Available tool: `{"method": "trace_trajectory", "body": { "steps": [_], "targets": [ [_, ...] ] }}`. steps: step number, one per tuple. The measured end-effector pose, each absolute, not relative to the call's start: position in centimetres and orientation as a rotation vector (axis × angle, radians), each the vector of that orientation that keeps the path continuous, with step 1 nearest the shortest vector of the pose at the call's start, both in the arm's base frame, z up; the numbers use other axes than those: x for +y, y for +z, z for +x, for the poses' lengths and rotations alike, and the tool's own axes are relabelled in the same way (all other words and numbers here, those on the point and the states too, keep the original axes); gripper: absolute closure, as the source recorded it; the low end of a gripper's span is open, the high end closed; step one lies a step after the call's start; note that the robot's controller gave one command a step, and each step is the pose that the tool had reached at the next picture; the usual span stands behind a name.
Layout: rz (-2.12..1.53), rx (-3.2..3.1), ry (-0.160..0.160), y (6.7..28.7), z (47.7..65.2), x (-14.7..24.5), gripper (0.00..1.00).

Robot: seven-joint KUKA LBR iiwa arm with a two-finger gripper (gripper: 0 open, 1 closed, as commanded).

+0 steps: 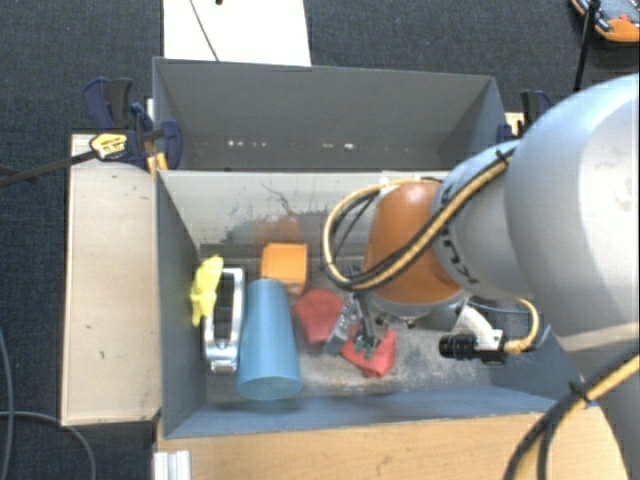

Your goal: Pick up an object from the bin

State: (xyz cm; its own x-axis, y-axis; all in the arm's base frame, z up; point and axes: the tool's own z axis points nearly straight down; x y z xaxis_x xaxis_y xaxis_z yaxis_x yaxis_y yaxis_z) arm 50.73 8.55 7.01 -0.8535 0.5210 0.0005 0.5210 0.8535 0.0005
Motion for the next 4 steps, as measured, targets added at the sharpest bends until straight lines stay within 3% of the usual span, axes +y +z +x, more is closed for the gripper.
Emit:
{"method": "trace_trajectory", "body": {
  "steps": [2, 4],
  "targets": [
    [-0.85, -3.021, 0.002, 7.5, 50.6, 8.5, 1.0],
    [-0.846, -3.024, 0.001, 10.8, 50.7, 8.5, 1.0]
  ]
}}
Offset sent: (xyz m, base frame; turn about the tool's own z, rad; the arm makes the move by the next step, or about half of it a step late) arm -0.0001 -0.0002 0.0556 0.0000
